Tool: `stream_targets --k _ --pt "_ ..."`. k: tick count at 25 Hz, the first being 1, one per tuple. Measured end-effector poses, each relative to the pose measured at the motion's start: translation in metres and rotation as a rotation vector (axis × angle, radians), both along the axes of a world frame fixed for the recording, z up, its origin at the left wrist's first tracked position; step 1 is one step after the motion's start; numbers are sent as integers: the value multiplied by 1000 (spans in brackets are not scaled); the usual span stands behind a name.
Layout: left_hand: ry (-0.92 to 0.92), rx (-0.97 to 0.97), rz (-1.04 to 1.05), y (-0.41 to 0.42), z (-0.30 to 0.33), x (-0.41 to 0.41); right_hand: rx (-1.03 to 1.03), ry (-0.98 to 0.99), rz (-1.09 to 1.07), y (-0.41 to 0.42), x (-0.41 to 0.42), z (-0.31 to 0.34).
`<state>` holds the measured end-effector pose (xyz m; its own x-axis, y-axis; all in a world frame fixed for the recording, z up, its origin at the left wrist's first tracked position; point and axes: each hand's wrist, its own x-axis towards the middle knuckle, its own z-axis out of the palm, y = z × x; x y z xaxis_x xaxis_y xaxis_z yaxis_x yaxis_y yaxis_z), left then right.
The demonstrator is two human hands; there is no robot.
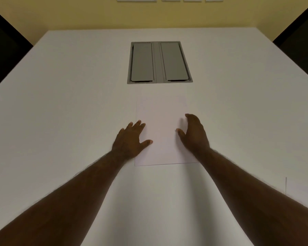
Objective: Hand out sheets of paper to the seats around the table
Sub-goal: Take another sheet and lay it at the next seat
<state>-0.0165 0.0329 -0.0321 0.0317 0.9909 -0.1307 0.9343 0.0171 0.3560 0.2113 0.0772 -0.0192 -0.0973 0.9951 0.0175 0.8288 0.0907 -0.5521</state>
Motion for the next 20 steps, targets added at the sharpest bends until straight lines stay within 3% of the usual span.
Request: stream_targets --k 4,8,14,20 --pt "0 62 6 -2 -11 -1 105 140 -147 3 -3 2" --pt "-30 85 20 -5 -14 -2 65 258 -341 12 -3 11" --pt "-40 75 21 -3 -14 -2 65 155 -380 11 -5 13" --pt "-39 64 21 -4 -12 -1 130 88 -280 2 -4 5"
